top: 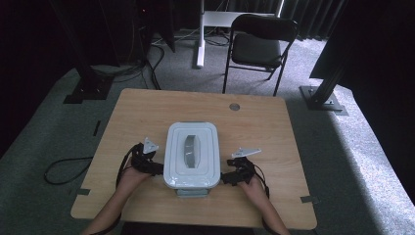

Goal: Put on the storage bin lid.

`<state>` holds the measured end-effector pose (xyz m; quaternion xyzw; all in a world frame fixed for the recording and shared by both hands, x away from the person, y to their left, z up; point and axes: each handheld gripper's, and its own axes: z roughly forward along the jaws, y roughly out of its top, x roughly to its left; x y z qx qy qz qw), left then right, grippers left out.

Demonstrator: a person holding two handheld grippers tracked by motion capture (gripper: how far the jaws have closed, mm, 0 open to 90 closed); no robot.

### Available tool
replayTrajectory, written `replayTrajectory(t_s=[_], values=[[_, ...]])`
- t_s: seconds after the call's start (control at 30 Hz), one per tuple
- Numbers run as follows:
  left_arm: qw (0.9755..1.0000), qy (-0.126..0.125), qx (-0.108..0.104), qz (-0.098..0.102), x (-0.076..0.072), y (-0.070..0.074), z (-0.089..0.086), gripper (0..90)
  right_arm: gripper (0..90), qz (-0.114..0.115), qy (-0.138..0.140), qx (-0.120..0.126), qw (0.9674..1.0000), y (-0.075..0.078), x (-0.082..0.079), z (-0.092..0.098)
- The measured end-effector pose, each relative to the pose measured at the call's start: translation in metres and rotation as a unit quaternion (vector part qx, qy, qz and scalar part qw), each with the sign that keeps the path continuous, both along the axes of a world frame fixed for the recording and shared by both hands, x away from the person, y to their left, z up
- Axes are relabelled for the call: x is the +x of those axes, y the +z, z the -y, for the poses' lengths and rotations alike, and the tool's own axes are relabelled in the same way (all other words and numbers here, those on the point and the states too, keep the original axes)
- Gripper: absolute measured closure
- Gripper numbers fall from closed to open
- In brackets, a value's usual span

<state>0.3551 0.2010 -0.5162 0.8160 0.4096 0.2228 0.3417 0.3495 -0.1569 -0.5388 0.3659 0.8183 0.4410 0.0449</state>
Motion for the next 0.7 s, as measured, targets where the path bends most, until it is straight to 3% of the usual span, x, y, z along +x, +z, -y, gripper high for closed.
replayTrajectory(t_s=[0.17,0.23,0.27,0.33,0.5,0.7], values=[[1.0,-0.004,-0.006,-0.004,0.001,-0.002,-0.003,1.4,12.7,-0.003,0.005,0.001,1.0,-0.003,-0.001,-0.002],[0.9998,-0.009,-0.014,-0.012,0.002,-0.006,-0.005,1.4,12.7,0.011,-0.006,-0.013,0.9998,-0.004,0.0,-0.002],[0.9997,-0.017,-0.013,-0.01,0.002,-0.01,-0.006,1.4,12.6,0.026,-0.025,-0.032,0.9989,-0.006,0.001,-0.001],[0.9997,-0.024,-0.004,-0.008,0.0,-0.014,-0.007,1.4,12.4,0.025,-0.037,-0.042,0.9981,-0.007,0.004,0.003],[0.9994,-0.025,-0.024,-0.004,-0.003,-0.016,-0.011,1.4,12.4,0.031,-0.056,-0.028,0.9975,-0.006,0.006,0.01],[0.9988,-0.02,-0.043,0.014,-0.008,-0.009,-0.017,1.4,12.4,0.047,-0.073,-0.015,0.9961,0.0,0.006,0.016]])
